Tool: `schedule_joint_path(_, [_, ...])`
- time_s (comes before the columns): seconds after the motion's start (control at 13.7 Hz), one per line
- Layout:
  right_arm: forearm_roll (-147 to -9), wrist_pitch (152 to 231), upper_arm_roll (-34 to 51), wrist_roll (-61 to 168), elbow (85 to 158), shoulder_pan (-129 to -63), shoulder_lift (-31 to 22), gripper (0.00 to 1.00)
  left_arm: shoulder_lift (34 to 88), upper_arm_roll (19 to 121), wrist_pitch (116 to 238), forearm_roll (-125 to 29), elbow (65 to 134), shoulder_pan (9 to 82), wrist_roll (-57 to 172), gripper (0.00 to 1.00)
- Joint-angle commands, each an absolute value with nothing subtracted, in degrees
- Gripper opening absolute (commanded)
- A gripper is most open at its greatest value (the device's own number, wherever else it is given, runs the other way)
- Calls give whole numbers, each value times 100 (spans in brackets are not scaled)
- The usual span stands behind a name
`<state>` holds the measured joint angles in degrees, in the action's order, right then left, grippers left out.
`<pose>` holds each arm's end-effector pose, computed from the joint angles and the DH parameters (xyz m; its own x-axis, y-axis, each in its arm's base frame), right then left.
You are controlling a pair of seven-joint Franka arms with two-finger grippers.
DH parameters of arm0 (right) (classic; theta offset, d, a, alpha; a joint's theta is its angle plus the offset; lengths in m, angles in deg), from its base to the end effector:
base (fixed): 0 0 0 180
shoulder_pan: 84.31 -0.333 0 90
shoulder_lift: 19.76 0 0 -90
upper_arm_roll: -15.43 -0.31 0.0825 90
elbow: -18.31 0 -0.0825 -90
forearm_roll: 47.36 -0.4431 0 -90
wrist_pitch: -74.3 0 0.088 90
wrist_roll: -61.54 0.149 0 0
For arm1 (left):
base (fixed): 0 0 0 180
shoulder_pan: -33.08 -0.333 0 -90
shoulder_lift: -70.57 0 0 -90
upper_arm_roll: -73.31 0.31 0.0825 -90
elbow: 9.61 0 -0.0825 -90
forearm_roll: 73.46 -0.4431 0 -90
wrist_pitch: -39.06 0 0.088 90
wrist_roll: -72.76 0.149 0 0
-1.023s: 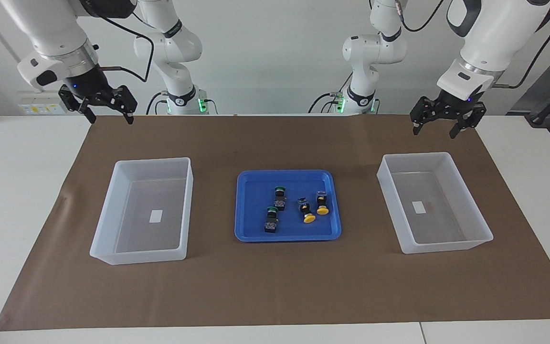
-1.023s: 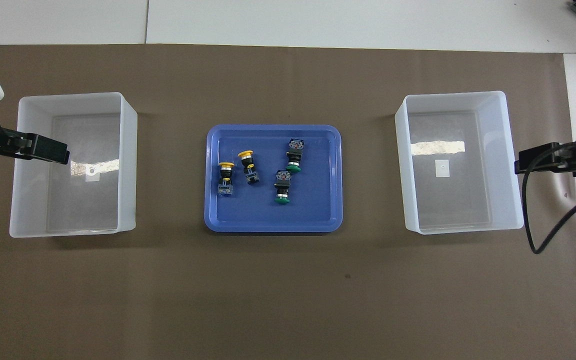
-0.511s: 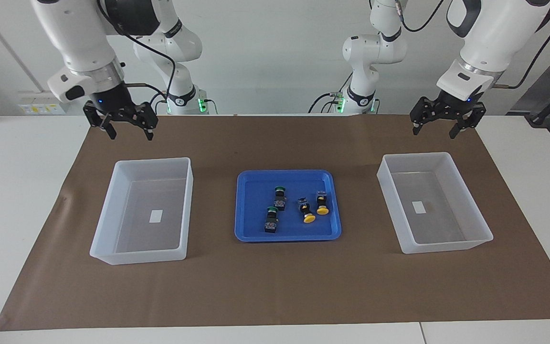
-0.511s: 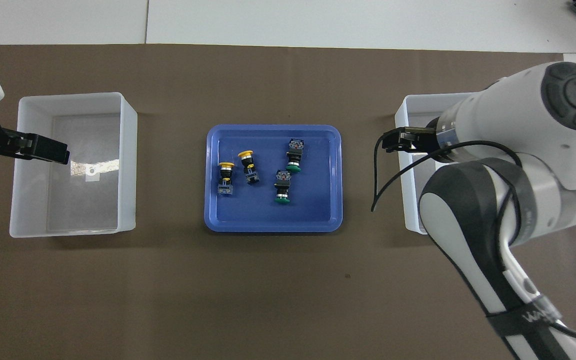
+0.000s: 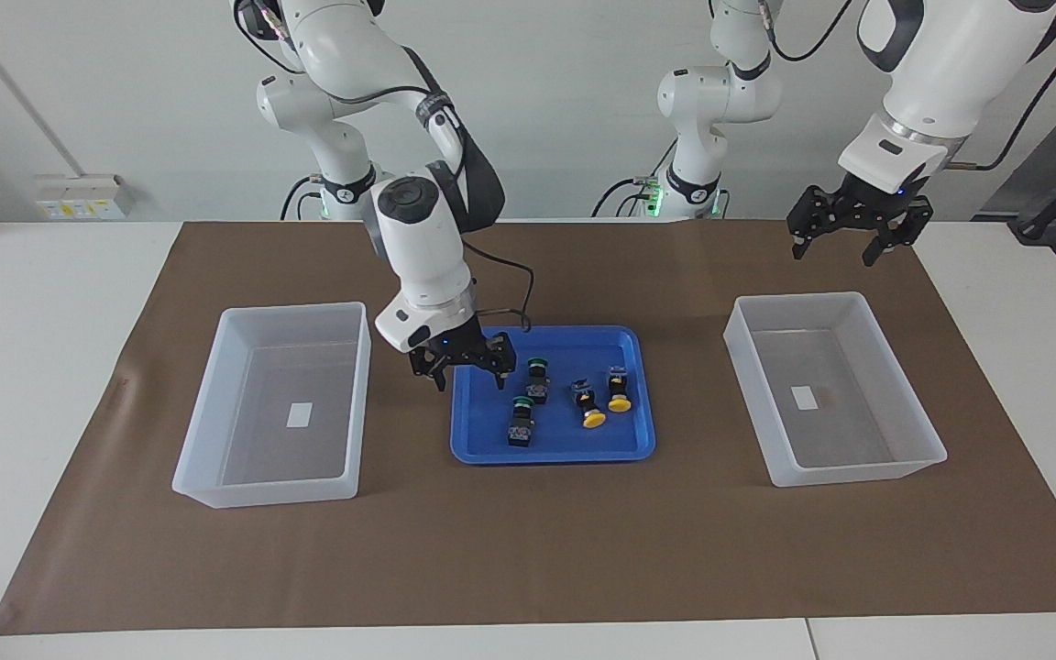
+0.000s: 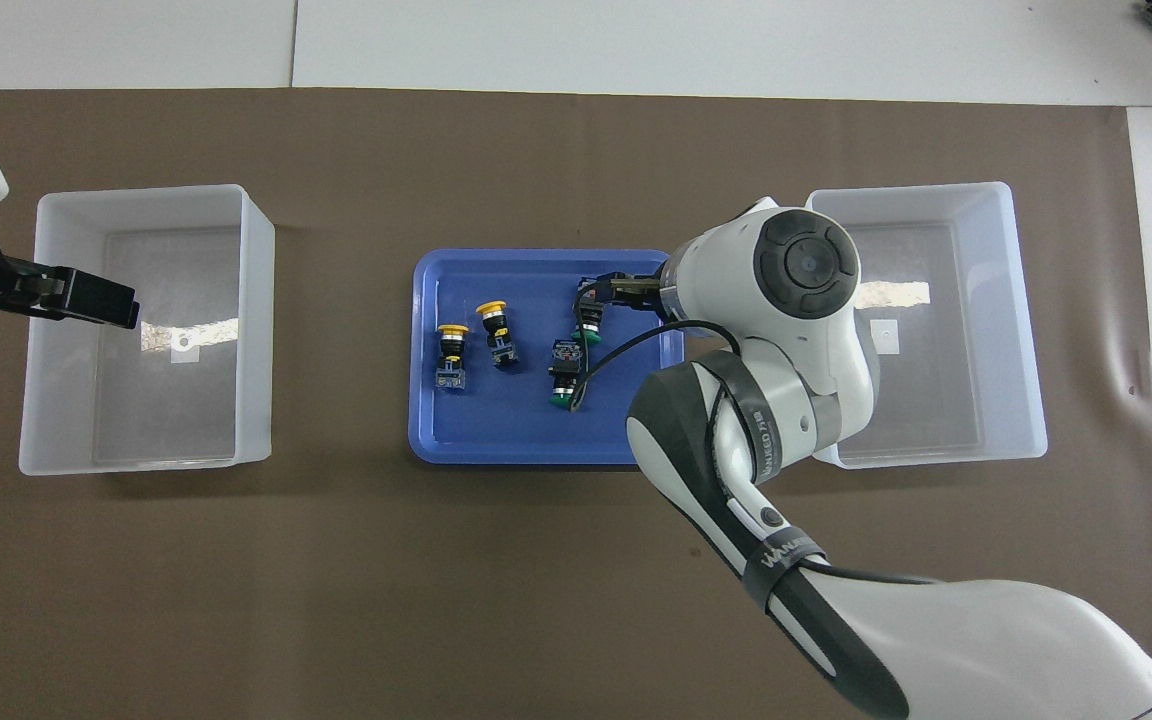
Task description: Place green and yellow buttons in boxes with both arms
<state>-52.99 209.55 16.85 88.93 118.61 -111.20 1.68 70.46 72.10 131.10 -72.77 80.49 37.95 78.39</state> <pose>0.6576 0.3189 0.3043 0.9795 -0.1058 0.1712 -0.0759 -0.9821 -0.1725 0.6155 -0.0673 0.5776 0.9787 -0.2025 0.0330 -0.2029 -0.9792 0.0089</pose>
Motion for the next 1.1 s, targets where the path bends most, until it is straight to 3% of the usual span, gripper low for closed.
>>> schedule_joint_path(0.0, [-5351,21333,1710,9053,11474,-11322,747,100,7119,7182,13055,-7214,8109,3765,7856,100])
schedule_joint_path(0.37, [-5141,22141,1710,8975,11332,-11454,1302,100,7180,7173,13125,-7223,8267,3835,7838,100])
schedule_joint_path(0.73, [-5070,22249,1710,8562,11508,-11463,1338,99,7408,7112,14046,-7214,8960,3862,7803,100])
schedule_joint_path(0.88, [-5070,22161,1710,8562,11586,-11463,1338,71,7435,7103,14442,-7206,9224,4062,7794,100])
schedule_joint_path(1.02, [-5096,21994,1710,8571,11552,-11445,1320,32,7391,7094,14898,-7206,9540,4238,7690,100])
